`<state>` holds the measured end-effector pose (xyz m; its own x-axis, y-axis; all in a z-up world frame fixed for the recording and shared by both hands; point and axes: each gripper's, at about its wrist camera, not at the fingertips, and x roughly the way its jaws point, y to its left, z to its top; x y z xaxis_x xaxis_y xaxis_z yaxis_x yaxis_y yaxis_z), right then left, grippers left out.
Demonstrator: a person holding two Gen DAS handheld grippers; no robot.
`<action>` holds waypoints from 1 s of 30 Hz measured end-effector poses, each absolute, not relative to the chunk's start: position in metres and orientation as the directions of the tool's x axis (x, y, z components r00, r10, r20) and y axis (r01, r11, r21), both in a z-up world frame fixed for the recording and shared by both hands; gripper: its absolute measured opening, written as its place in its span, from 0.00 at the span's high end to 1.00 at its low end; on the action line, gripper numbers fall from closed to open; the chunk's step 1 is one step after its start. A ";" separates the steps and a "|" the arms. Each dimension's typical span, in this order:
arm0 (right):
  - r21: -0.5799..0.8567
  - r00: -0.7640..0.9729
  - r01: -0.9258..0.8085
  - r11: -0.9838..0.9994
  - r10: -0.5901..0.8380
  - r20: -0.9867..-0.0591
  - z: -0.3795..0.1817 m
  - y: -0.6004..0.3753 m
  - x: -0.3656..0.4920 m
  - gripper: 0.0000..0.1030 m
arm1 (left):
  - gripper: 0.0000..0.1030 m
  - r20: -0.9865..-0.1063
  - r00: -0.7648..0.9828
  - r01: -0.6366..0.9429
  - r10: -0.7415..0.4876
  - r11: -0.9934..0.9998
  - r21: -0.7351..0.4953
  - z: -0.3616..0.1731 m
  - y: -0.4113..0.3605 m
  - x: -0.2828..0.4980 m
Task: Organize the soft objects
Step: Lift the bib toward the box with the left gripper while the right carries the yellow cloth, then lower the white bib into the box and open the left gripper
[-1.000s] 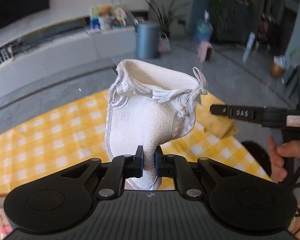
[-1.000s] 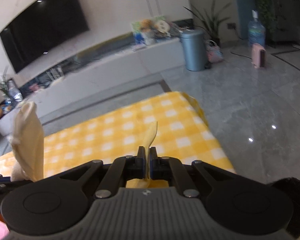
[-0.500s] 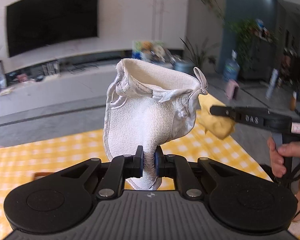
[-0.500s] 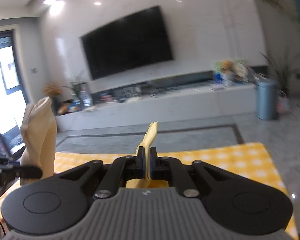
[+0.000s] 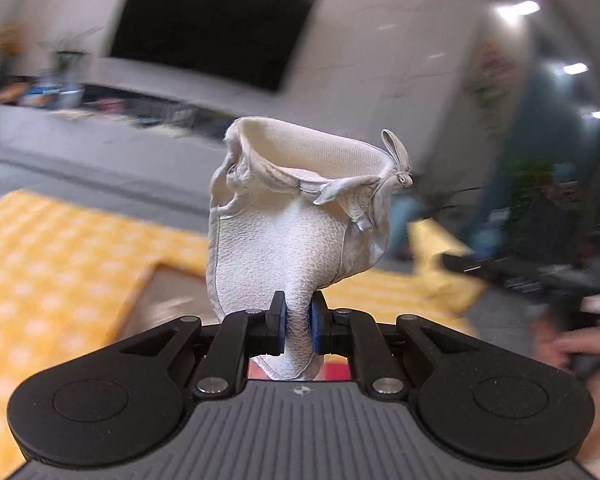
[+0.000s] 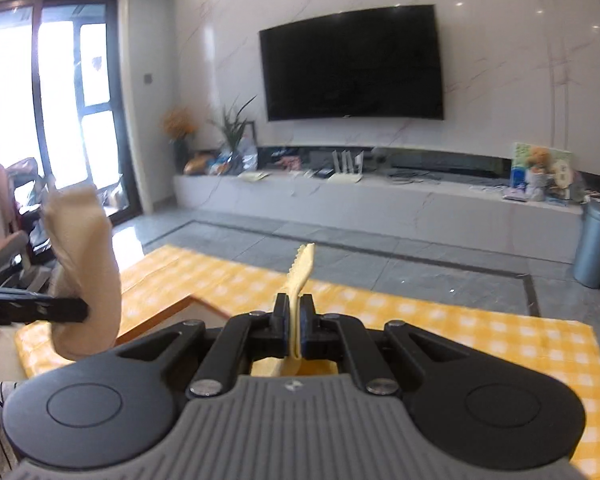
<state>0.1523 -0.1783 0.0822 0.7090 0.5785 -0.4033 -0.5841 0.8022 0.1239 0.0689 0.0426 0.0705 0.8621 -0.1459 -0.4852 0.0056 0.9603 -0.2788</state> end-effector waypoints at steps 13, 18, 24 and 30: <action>0.044 0.632 -0.662 0.748 0.589 -0.504 0.054 -0.102 0.149 0.97 | 0.82 -0.748 0.614 0.074 -0.254 0.961 -0.266 -0.019 0.008 0.110; 0.061 0.636 -0.638 0.767 0.570 -0.520 0.052 -0.105 0.153 0.97 | 0.27 -0.785 0.567 0.105 -0.251 0.967 -0.233 -0.018 0.005 0.106; 0.051 0.627 -0.651 0.758 0.573 -0.528 0.057 -0.093 0.139 0.97 | 0.20 -0.760 0.586 0.106 -0.279 0.957 -0.269 -0.010 0.030 0.088; 0.089 0.542 -0.692 0.717 0.597 -0.592 0.050 -0.058 0.126 0.97 | 0.15 -0.624 0.767 -0.048 -0.150 0.956 -0.289 0.026 0.091 0.045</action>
